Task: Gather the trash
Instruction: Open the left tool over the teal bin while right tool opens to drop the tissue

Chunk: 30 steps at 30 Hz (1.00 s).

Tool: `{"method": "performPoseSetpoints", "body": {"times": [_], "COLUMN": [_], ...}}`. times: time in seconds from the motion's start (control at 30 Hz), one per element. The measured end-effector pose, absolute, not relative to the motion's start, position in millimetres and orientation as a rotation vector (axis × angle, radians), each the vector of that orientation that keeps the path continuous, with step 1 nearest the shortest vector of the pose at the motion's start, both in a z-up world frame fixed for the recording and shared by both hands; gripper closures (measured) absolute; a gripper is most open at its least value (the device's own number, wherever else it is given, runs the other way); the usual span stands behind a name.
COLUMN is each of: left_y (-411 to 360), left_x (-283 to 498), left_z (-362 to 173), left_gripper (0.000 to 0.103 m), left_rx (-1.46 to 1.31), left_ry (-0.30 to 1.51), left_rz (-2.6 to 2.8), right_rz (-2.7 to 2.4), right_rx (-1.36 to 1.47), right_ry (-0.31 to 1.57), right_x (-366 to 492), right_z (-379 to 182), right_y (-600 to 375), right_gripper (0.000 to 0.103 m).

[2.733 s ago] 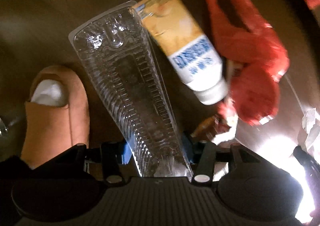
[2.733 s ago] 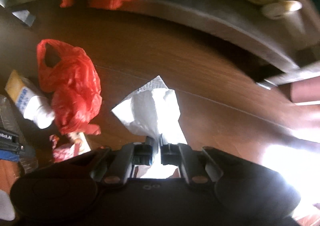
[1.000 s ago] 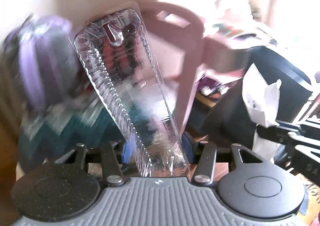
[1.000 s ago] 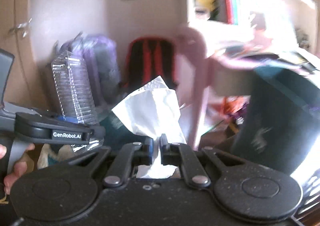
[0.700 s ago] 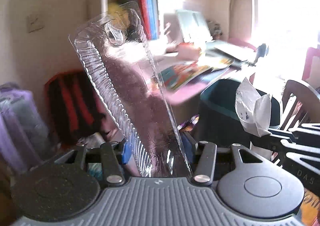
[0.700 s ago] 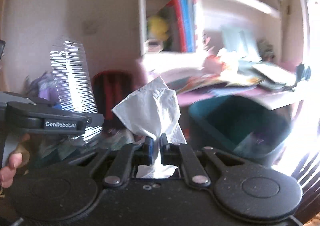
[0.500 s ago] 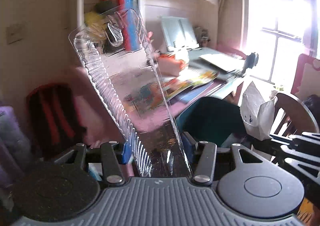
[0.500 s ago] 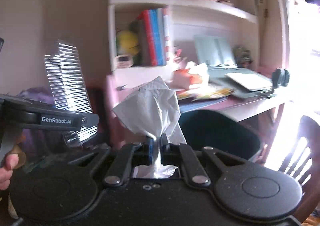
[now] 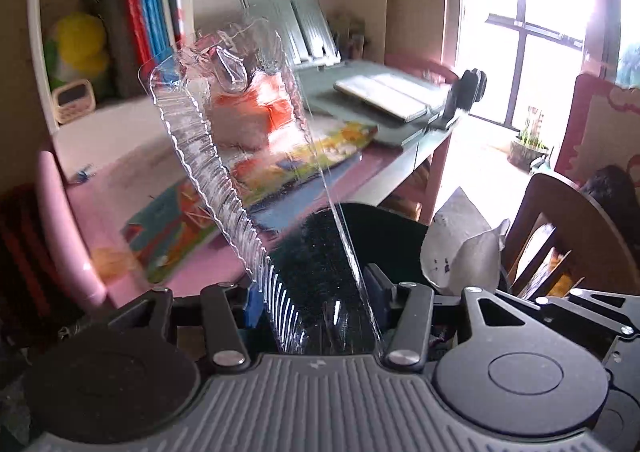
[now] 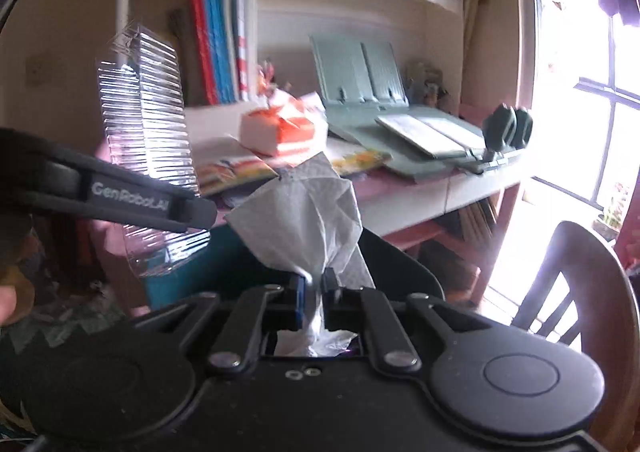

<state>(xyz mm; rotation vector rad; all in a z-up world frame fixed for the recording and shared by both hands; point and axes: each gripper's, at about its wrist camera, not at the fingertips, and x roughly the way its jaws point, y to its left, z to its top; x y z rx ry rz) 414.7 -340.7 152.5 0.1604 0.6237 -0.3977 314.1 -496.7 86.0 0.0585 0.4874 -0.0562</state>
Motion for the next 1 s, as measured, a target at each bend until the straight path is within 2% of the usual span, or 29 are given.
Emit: {"method": "performPoseSetpoints", "body": {"times": [0.47,0.57,0.63,0.7,0.83,0.9,1.0], "left_y": [-382.0,-384.5,-385.0,-383.5,-378.2,-375.6,-372.3], "left_x": [459.1,457.9,455.6,454.8,456.1,453.1,448.0], "left_z": [86.6,80.2,77.6,75.3,73.8,74.9,78.4], "left_gripper": [0.052,0.049,0.049,0.048,0.034,0.034,0.026], "left_rx": [0.281,0.297,0.296,0.279,0.264,0.267,0.266], "left_ry": [0.81,0.838,0.847,0.858,0.863,0.853,0.838], "left_rz": [-0.43,-0.452,-0.451,-0.444,-0.418,-0.425,-0.402], "right_rz": [-0.044,-0.037,-0.05,-0.059,-0.08,-0.087,-0.102], "right_rx": [0.043,0.056,0.054,0.038,0.027,0.013,-0.007], "right_ry": [0.641,0.659,0.664,0.676,0.69,0.688,0.673], "right_x": [344.3,345.3,345.0,345.3,344.7,342.8,337.6], "right_z": [48.2,46.4,46.9,45.6,45.3,46.0,48.8], "right_y": [-505.6,-506.1,-504.7,-503.1,-501.4,-499.7,-498.3], "right_gripper": [0.085,0.08,0.071,0.07,0.066,0.062,0.055]}}
